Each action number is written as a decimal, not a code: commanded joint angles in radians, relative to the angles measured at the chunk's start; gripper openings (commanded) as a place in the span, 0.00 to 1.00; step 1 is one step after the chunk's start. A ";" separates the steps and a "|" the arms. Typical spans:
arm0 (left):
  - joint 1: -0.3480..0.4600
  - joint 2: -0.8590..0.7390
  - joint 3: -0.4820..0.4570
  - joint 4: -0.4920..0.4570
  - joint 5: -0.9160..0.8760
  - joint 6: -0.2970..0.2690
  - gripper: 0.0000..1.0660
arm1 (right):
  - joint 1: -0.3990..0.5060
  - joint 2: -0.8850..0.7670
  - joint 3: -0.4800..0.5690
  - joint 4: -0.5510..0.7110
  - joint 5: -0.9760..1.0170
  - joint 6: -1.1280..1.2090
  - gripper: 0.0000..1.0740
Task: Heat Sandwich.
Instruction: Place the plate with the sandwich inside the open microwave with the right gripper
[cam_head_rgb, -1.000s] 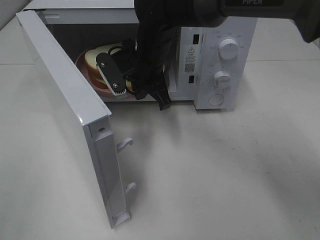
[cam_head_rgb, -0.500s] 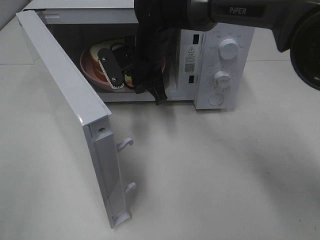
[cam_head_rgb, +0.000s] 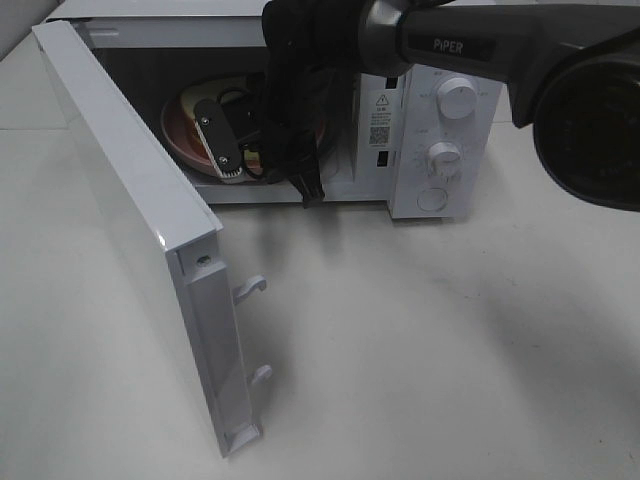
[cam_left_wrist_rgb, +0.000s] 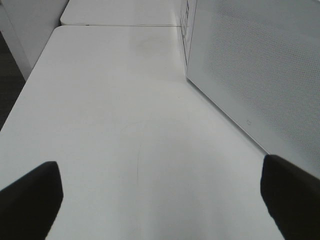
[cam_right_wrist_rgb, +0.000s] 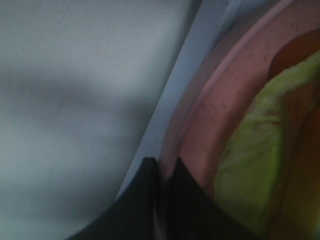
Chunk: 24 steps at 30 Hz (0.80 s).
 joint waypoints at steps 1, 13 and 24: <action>0.001 -0.029 0.002 -0.007 -0.007 0.002 0.95 | -0.011 -0.001 -0.019 -0.011 -0.040 0.030 0.03; 0.001 -0.029 0.002 -0.007 -0.007 0.002 0.95 | -0.012 -0.001 -0.019 -0.042 -0.054 0.077 0.18; 0.001 -0.029 0.002 -0.007 -0.007 0.002 0.95 | -0.012 -0.014 -0.008 -0.035 -0.053 0.229 0.72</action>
